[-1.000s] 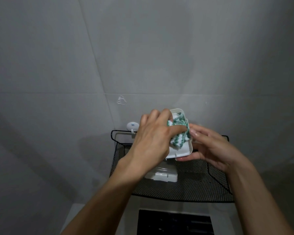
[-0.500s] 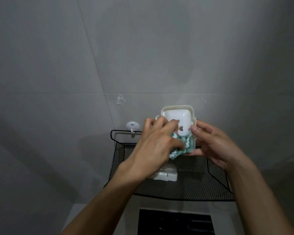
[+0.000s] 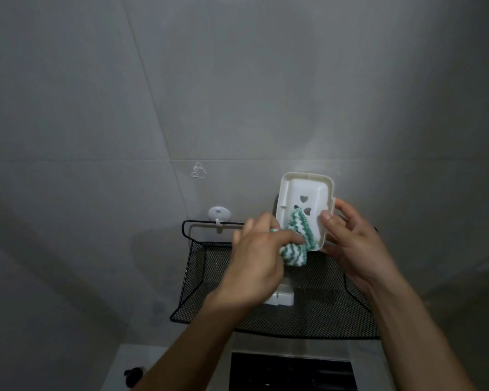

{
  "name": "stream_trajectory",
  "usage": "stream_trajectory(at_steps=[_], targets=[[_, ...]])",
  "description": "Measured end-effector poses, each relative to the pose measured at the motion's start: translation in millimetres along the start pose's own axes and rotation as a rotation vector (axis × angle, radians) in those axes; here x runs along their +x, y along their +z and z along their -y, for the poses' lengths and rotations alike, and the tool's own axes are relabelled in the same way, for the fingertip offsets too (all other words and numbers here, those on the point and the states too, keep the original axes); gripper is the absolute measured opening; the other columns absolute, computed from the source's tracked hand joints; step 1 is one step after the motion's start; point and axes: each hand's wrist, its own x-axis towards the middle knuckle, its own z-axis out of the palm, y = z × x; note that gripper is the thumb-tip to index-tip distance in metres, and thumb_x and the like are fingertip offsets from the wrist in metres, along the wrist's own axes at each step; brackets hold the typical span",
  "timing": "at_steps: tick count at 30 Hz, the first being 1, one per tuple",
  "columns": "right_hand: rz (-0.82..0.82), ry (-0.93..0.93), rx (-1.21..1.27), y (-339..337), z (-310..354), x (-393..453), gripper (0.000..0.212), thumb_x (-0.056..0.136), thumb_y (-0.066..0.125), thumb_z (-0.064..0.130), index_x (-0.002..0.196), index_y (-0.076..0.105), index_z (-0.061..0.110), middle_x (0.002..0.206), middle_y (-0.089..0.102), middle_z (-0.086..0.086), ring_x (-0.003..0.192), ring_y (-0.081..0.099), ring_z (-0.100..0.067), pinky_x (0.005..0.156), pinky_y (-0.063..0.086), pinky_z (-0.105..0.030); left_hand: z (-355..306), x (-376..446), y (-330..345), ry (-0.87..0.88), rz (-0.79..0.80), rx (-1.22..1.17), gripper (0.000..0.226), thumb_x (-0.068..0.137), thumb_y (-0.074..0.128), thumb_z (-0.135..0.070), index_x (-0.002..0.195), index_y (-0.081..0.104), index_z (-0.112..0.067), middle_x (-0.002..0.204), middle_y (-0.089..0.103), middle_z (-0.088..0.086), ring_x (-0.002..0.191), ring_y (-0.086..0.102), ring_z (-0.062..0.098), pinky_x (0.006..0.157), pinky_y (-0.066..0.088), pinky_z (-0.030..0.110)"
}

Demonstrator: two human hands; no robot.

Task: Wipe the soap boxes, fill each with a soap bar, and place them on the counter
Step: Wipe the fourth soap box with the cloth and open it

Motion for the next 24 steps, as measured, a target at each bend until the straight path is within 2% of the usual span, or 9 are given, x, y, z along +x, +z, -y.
stream_trajectory(at_steps=[4,7,11,18,21,24], targets=[[-0.042,-0.036,0.012,6,-8,-4,0.03,0.099,0.055,0.011,0.128,0.056,0.013,0.106,0.076,-0.008,0.096,0.074,-0.023,0.073,0.06,-0.031,-9,-2,7,-0.008,0.007,-0.131,0.054,0.086,0.051,0.002,0.121,0.067,-0.036,0.103,0.044,-0.005,0.106,0.041,0.015,0.095,0.034,0.037],[-0.076,-0.06,0.031,6,-8,-5,0.034,0.099,0.055,0.007,0.133,0.053,0.007,0.111,0.074,-0.013,0.1,0.073,-0.028,0.076,0.061,-0.032,-14,-5,12,0.03,-0.023,-0.019,0.055,0.083,0.052,-0.004,0.125,0.064,-0.036,0.104,0.042,-0.006,0.104,0.04,0.015,0.089,0.033,0.038],[-0.107,-0.104,0.001,4,-8,-7,0.037,0.097,0.056,0.001,0.134,0.051,0.003,0.117,0.071,-0.015,0.105,0.071,-0.03,0.08,0.062,-0.035,-12,-9,17,0.041,-0.084,0.148,0.051,0.079,0.052,-0.011,0.122,0.064,-0.036,0.104,0.045,-0.004,0.099,0.043,0.019,0.081,0.03,0.038],[-0.112,-0.146,-0.076,1,-16,-11,0.028,0.094,0.06,0.002,0.121,0.063,0.013,0.113,0.074,-0.007,0.104,0.072,-0.024,0.082,0.061,-0.037,6,-6,11,-0.108,-0.153,0.339,0.041,0.086,0.054,-0.014,0.123,0.064,-0.03,0.106,0.047,-0.001,0.101,0.045,0.021,0.086,0.031,0.04],[-0.123,-0.121,-0.07,3,-23,-13,0.029,0.094,0.06,0.0,0.12,0.061,0.014,0.112,0.075,-0.005,0.102,0.072,-0.021,0.078,0.059,-0.032,10,-5,7,-0.149,-0.153,0.217,0.039,0.086,0.057,-0.01,0.119,0.067,-0.028,0.101,0.044,-0.005,0.101,0.046,0.019,0.089,0.035,0.04],[-0.118,-0.099,-0.065,1,-25,-13,0.031,0.094,0.059,-0.002,0.12,0.06,0.014,0.109,0.076,-0.002,0.096,0.074,-0.018,0.068,0.058,-0.024,17,-4,-2,-0.175,-0.198,-0.075,0.042,0.085,0.057,-0.002,0.116,0.07,-0.027,0.098,0.046,-0.009,0.1,0.049,0.013,0.091,0.043,0.037]])
